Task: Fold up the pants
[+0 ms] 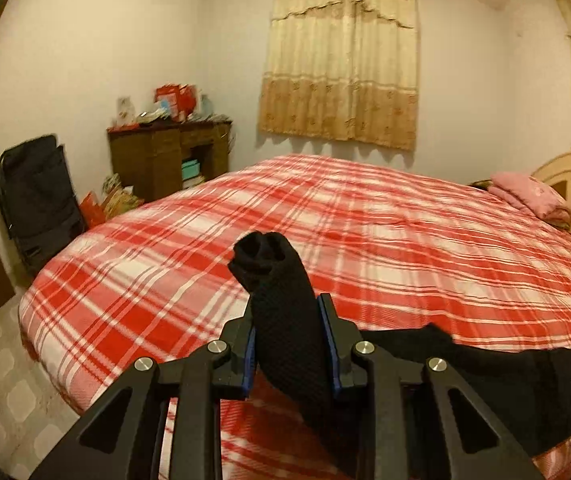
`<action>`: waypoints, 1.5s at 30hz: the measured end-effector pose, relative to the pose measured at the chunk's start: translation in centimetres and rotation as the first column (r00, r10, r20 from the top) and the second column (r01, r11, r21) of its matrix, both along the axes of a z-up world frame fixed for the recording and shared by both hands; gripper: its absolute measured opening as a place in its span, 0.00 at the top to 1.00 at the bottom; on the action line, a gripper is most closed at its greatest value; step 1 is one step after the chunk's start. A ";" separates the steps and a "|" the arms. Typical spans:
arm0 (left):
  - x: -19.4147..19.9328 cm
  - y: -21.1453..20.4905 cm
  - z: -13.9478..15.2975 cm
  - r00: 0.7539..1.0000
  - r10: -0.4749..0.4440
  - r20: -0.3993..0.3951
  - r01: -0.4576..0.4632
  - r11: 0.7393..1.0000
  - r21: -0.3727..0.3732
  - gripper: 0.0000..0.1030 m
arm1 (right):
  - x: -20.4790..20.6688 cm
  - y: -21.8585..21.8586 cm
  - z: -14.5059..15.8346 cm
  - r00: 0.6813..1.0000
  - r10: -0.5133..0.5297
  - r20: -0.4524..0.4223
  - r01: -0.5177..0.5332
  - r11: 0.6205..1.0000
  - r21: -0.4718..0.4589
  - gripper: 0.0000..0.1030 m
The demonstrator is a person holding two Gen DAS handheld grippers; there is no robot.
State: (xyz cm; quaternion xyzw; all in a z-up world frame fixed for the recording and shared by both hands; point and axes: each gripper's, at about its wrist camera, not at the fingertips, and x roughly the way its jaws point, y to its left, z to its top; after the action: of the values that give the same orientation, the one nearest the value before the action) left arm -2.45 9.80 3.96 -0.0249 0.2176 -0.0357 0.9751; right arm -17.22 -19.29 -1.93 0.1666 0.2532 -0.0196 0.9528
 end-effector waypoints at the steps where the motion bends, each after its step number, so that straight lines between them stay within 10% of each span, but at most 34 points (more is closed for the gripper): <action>1: -0.3 -0.7 0.3 1.000 -0.019 0.012 0.019 1.000 0.008 0.73 | -0.3 -0.4 -0.1 1.000 -0.009 -0.001 0.009 1.000 0.005 0.55; 18: -2.1 -9.0 -0.3 0.966 -0.256 0.030 0.254 0.965 0.066 0.74 | -0.6 -2.5 0.0 1.000 0.018 0.017 -0.020 0.996 0.086 0.50; 38: -2.4 -8.5 0.1 0.970 -0.238 0.043 0.237 0.971 0.028 0.75 | 1.2 -0.8 -2.2 0.990 0.089 -0.108 -0.086 0.996 0.040 0.56; 41: -2.5 -9.1 0.1 0.968 -0.250 0.039 0.249 0.968 0.034 0.75 | 0.5 -1.5 -0.8 0.993 0.108 -0.045 -0.103 0.990 0.098 0.23; 45: -2.5 -9.9 0.0 0.964 -0.266 0.026 0.265 0.964 0.037 0.75 | -0.2 -1.9 1.4 0.994 0.101 0.049 -0.106 0.990 0.098 0.18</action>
State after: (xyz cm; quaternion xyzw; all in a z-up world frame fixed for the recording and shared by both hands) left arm -4.90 -0.08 4.00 0.0210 0.2048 -0.1628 0.9649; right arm -17.39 -21.17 -0.53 0.2011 0.2413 0.0463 0.9483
